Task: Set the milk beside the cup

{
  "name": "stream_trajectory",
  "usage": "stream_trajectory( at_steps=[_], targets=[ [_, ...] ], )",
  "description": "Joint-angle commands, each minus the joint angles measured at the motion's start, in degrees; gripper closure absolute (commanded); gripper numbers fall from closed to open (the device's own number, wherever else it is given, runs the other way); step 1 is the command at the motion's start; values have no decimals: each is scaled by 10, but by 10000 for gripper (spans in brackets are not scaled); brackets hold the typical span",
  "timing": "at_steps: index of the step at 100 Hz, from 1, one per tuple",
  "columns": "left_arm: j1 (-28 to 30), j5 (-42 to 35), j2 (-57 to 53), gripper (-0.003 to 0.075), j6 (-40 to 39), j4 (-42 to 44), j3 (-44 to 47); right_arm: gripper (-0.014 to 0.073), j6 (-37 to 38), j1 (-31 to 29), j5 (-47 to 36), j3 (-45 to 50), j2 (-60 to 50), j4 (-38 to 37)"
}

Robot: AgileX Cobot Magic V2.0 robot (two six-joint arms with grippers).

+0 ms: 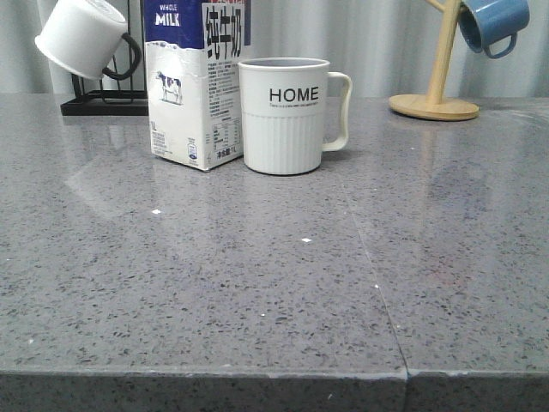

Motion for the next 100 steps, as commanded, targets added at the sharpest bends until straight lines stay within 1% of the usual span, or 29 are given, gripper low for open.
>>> stream_trajectory(
  at_steps=[1,10,21,42,48,62,86,100],
  targets=[
    [1,-42,-16,741,-1,0,34,659,-2,-44,-88,5,1,-8],
    [1,-42,-16,741,-1,0,34,659,-2,-94,-112,26,-6,-31],
    [1,-42,-16,741,-1,-1,34,659,-2,-151,-113,54,-31,-63],
    [1,-42,-16,741,-1,-1,34,659,11,-214,-119,131,-132,-64],
    [1,-42,-16,741,-1,-1,34,659,18,-222,-76,129,-165,-65],
    [1,-43,-16,741,-1,-1,34,659,18,-227,-40,129,-234,-65],
    [1,-43,-16,741,-1,-1,34,659,18,-227,-11,129,-232,-65],
    [1,-43,-16,741,-1,-1,34,659,18,-227,-10,129,-232,-65]
  ],
)
